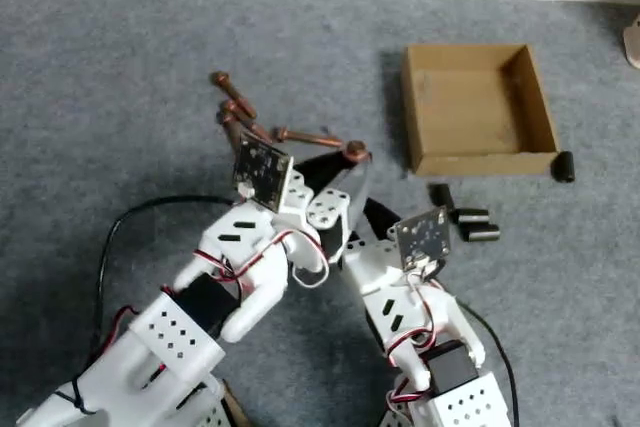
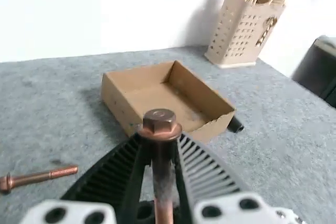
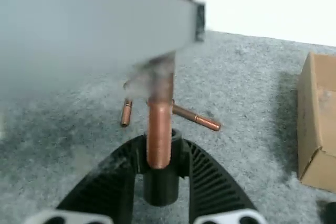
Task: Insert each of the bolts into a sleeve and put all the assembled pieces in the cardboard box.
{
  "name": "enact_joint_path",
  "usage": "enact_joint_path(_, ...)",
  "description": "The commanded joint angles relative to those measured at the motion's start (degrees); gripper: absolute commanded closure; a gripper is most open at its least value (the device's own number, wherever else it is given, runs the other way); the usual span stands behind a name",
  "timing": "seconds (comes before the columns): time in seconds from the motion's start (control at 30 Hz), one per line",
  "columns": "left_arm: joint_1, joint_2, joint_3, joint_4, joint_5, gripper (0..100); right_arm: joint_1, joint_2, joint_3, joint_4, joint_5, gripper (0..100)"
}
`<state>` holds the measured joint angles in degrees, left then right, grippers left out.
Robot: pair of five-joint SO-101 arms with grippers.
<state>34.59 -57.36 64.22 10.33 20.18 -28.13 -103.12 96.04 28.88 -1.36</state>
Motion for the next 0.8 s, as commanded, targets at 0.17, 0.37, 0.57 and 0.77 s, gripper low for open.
enact_joint_path(0.17,-1.5,-2.0,-0.2,-2.6,0.1,100,-0.5,-0.7,7.9,-1.9,0.6,99.5)
enact_joint_path(0.37,-6.0,-2.0,-0.7,-2.9,-0.2,100,-0.5,-0.7,7.9,-1.7,0.6,99.5)
enact_joint_path(0.57,-6.2,-2.0,-0.7,-4.6,-0.3,100,-0.6,-0.7,7.9,-1.6,0.6,99.5)
enact_joint_path(0.77,-5.9,-1.9,-0.2,-7.0,-0.1,100,-0.9,-0.7,7.9,-1.6,0.6,99.5)
